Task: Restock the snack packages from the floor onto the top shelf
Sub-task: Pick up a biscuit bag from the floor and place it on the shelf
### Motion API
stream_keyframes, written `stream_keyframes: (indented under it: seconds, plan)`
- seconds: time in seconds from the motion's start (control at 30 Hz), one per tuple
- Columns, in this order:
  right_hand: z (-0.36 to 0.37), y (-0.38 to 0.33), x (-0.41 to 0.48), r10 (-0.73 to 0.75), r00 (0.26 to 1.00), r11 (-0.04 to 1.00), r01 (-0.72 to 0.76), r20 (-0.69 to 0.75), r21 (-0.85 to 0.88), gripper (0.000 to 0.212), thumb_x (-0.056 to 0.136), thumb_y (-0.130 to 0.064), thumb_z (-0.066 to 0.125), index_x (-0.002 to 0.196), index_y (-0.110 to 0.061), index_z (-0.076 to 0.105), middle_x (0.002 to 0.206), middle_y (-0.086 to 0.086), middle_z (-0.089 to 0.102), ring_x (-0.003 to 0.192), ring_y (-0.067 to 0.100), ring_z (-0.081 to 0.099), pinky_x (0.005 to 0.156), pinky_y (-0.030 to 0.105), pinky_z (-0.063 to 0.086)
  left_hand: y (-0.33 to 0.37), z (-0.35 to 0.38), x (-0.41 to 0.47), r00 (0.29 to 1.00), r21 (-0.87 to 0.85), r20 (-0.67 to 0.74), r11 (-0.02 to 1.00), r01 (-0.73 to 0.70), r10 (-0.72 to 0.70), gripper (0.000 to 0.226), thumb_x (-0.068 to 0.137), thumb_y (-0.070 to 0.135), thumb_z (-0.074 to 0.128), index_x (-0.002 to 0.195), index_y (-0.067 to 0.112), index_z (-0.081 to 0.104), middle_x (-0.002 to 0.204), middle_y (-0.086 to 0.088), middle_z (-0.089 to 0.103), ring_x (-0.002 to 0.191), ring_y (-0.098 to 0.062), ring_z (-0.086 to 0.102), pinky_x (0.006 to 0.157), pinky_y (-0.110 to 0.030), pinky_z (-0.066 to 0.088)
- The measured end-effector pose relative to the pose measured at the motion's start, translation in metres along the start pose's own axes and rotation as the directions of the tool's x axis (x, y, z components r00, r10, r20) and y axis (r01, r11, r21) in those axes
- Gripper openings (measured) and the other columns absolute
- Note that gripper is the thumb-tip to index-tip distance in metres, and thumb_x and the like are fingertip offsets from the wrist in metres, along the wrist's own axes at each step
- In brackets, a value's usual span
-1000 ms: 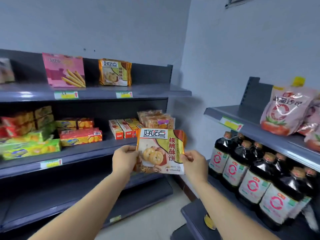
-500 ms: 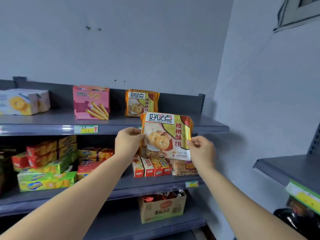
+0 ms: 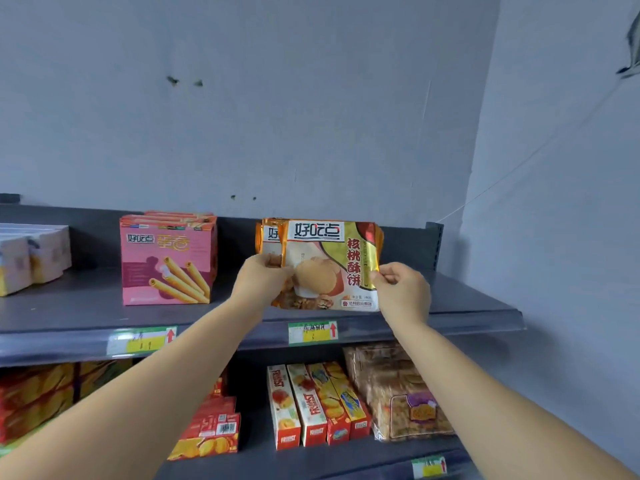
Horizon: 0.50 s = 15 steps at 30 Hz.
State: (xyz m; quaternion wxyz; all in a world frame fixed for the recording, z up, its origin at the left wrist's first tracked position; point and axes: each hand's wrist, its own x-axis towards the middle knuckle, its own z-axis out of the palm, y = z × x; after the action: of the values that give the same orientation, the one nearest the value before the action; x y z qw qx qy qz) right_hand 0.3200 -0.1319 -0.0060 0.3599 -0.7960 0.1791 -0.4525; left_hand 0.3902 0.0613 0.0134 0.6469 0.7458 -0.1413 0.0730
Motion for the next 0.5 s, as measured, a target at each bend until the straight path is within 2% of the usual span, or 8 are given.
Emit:
stream_keyframes:
  seconds: [0.1,0.23,0.37,0.5]
  plan:
    - [0.024,0.006,0.028,0.009,0.999,0.998,-0.007,0.031,-0.059,0.011,0.09,-0.027,0.064,0.095,-0.019,0.072,0.093,-0.005,0.072,0.084,0.014,0.063,0.064,0.025,0.044,-0.007,0.009,0.029,1.0,0.024,0.005,0.999,0.024,-0.024,0.017,0.086,0.012,0.062,0.103,0.016,0.065,0.092,-0.002,0.069,0.09,-0.02,0.065,0.086,-0.039,0.055]
    - [0.055,0.019,0.061,0.033,0.994,0.992,-0.02,0.106,-0.124,0.014,0.09,-0.027,0.064,0.098,-0.019,0.071,0.098,-0.003,0.072,0.081,0.013,0.059,0.061,0.025,0.041,-0.025,0.024,0.061,0.997,0.039,-0.017,0.996,0.077,-0.076,0.035,0.079,0.002,0.056,0.111,0.016,0.06,0.103,-0.003,0.066,0.095,-0.022,0.063,0.079,-0.036,0.054]
    - [0.085,0.036,0.084,0.062,0.985,0.988,-0.038,0.16,-0.15,0.015,0.091,-0.027,0.064,0.102,-0.019,0.071,0.102,-0.002,0.072,0.085,0.016,0.062,0.061,0.024,0.043,-0.042,0.035,0.088,0.993,0.056,-0.053,0.992,0.113,-0.11,0.032,0.081,0.005,0.058,0.109,0.018,0.057,0.103,-0.002,0.064,0.096,-0.021,0.062,0.08,-0.036,0.055]
    - [0.112,0.054,0.098,0.103,0.974,0.985,-0.072,0.2,-0.156,0.015,0.09,-0.024,0.064,0.102,-0.021,0.072,0.104,-0.002,0.072,0.092,0.021,0.067,0.071,0.028,0.05,-0.056,0.043,0.107,0.987,0.062,-0.063,0.987,0.151,-0.148,0.029,0.081,-0.001,0.055,0.103,0.019,0.054,0.099,0.0,0.061,0.097,-0.021,0.059,0.081,-0.036,0.052]
